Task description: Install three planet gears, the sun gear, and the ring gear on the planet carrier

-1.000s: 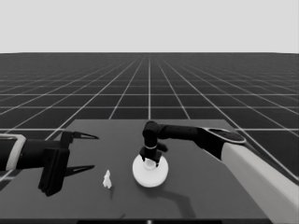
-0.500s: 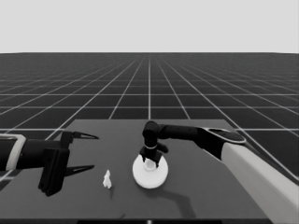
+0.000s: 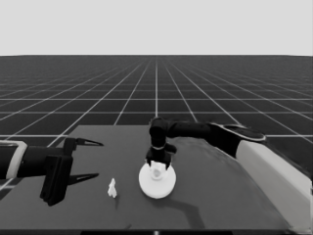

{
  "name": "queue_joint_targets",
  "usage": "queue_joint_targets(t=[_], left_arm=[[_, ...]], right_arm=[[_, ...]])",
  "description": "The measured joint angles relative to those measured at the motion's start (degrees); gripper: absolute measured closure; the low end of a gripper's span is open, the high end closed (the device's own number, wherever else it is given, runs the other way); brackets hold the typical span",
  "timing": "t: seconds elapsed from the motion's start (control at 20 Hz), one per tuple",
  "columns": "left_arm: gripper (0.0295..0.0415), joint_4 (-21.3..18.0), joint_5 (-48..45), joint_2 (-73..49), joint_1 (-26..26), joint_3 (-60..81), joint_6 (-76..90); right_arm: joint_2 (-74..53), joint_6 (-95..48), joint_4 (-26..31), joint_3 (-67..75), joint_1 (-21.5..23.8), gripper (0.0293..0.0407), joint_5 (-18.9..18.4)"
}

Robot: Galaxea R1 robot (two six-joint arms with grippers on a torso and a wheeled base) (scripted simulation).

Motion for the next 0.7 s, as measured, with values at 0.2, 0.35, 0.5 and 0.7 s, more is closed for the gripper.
queue_joint_targets(t=[0.2,0.35,0.5,0.7], left_arm=[[0.0326,0.0,0.0,0.0,0.0,0.0,0.0],[0.0326,0.0,0.0,0.0,0.0,0.0,0.0],[0.0322,26.5,27.0,9.8,-3.5,2.9,-27.8],[0.0319,-20.3,54.3,36.5,-3.9,-20.3,-98.3]], right_arm=[[0.2,-15.5,9.7,0.2,11.6,0.0315,-1.0],[0.3,-17.6,10.7,-0.3,12.7,0.0315,-1.1],[-15.3,-42.7,-6.4,25.2,3.7,0.0293,8.3],[-66.6,-76.5,-28.8,65.0,-18.9,0.0315,20.2]])
